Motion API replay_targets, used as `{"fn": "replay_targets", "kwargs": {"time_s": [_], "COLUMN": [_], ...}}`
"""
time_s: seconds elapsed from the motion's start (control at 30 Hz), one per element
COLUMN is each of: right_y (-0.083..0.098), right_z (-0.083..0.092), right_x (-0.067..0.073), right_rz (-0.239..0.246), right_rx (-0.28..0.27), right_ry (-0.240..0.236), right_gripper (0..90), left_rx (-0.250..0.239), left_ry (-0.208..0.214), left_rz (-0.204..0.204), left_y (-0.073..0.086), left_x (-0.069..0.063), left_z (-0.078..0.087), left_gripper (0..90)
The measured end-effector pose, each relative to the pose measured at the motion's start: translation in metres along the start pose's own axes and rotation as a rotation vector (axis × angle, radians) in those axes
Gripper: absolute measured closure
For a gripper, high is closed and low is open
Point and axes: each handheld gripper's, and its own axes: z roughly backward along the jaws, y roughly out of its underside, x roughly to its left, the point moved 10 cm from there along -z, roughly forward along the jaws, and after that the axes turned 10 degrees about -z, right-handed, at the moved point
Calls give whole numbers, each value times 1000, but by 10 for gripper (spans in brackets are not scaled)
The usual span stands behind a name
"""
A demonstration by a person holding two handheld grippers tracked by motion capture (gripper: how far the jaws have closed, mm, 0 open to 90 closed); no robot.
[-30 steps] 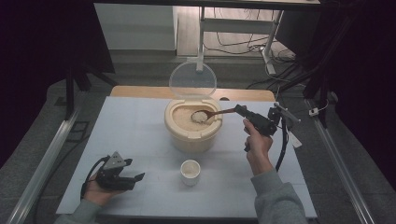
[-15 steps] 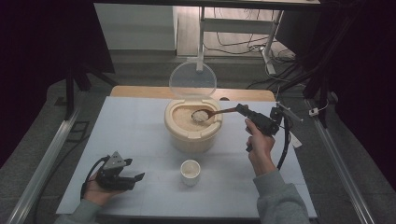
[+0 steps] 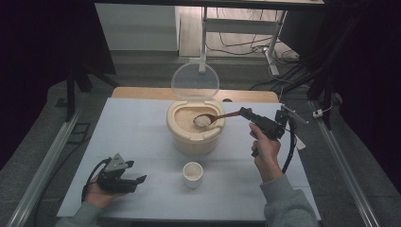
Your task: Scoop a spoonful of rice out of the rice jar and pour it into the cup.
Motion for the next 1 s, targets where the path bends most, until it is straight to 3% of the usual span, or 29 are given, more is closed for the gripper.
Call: {"fn": "replay_targets", "kwargs": {"time_s": [0.53, 1.0], "right_y": [18, 45], "right_z": [18, 26], "right_x": [4, 5], "right_rz": [-36, -18], "right_rx": [79, 169], "right_ry": [-21, -30], "right_gripper": [829, 829], "left_rx": [-1, 1], "left_ry": [-1, 2], "left_rz": [1, -2], "left_y": [-1, -1], "left_x": [0, -1], "left_z": [0, 0], "left_gripper": [247, 246]}}
